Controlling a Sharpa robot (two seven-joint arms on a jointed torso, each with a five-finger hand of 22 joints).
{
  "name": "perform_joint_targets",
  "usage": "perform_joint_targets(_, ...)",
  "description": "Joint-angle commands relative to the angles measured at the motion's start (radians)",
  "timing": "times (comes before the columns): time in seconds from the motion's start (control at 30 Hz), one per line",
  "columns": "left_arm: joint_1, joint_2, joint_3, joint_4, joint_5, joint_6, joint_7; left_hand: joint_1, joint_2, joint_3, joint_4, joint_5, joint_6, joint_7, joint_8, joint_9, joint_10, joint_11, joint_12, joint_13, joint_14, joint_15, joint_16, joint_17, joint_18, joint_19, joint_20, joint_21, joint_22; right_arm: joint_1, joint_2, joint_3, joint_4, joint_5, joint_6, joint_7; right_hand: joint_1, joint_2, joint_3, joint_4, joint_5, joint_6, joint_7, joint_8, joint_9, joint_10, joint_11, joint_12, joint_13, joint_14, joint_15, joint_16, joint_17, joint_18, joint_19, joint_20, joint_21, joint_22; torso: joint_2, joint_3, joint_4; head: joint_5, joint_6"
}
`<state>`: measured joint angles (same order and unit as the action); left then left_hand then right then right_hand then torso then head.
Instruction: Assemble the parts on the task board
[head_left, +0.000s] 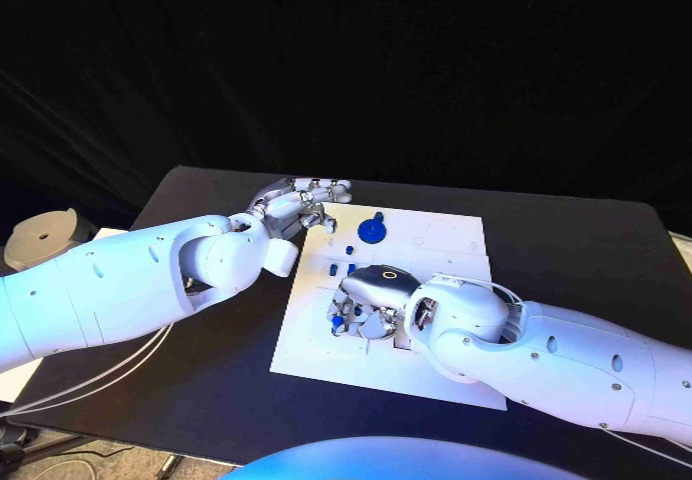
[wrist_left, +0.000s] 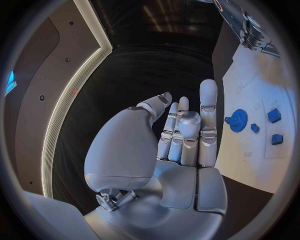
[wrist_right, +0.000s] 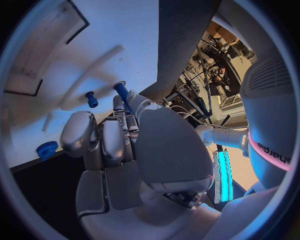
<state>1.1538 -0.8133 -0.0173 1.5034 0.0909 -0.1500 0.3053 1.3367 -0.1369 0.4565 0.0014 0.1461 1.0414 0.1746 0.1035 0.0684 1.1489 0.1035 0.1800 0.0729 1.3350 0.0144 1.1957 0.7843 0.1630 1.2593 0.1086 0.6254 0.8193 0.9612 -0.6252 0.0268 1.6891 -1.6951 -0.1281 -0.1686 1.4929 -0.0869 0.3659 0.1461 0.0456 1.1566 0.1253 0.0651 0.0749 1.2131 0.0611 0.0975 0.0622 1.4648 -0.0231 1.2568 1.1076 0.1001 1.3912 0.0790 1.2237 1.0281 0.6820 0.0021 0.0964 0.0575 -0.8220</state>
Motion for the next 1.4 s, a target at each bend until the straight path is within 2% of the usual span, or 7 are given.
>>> perform_joint_targets(0.03,0.000,0.001,0.001,0.002,-0.002,0.019,0.004,-0.008,0.001,-0.007,0.001,0.004,-0.007,0.003,0.001,-0.001,-0.007,-0.002,0.002,-0.002,-0.007,-0.001,-0.004,-0.001,0.019,-0.003,0.003,-0.004,-0.001,-0.007,0.002,-0.006,-0.006,-0.018,0.043,-0.011,0.005,0.006,0.006,-0.001,0.007,0.001,0.002,0.002,0.002,0.005,0.002,-0.006,0.001,0.036,0.001,0.005,0.000,0.003,0.005,0.001,0.004,-0.001,0.000,0.0005,-0.0003,0.000,0.001)
perform_joint_targets(0.83,0.000,0.001,0.001,0.002,-0.002,0.020,0.003,-0.009,0.002,-0.011,0.002,0.004,-0.009,0.004,0.001,-0.001,-0.011,-0.001,0.005,-0.002,-0.008,0.000,-0.004,-0.003,0.019,-0.003,0.003,-0.006,-0.003,-0.008,0.009,-0.011,-0.010,-0.028,0.089,-0.023,-0.004,-0.001,0.012,-0.007,0.007,-0.002,0.005,0.001,0.001,0.006,0.004,-0.013,0.002,0.035,0.003,0.005,-0.002,0.003,0.003,0.004,0.003,-0.002,0.000,0.0003,0.0001,0.000,0.000)
perform_joint_targets(1.1,0.000,0.001,0.001,0.002,-0.002,0.021,0.003,-0.009,0.002,-0.011,0.002,0.004,-0.009,0.004,0.001,-0.001,-0.011,-0.001,0.005,-0.002,-0.008,0.000,-0.004,-0.003,0.019,-0.003,0.003,-0.006,-0.003,-0.009,0.005,-0.012,-0.003,-0.031,0.089,-0.024,-0.006,0.000,0.014,-0.009,0.007,0.001,0.004,0.002,0.002,0.010,0.004,-0.013,0.002,0.035,0.003,0.005,-0.001,0.003,0.003,0.004,0.004,-0.001,0.001,0.0016,0.0003,0.004,-0.001)
perform_joint_targets(1.4,0.000,0.001,0.001,0.002,-0.002,0.022,0.002,-0.009,0.002,-0.011,0.002,0.004,-0.009,0.004,0.001,-0.001,-0.011,-0.001,0.005,-0.002,-0.008,0.000,-0.004,-0.003,0.019,-0.003,0.003,-0.006,-0.003,-0.010,0.003,-0.012,-0.001,-0.033,0.085,-0.025,-0.009,-0.002,0.015,-0.010,0.007,0.002,0.004,0.003,0.002,0.011,0.004,-0.013,0.002,0.034,0.003,0.005,-0.002,0.003,0.002,0.004,0.004,-0.001,0.000,0.0006,0.0000,0.005,-0.001)
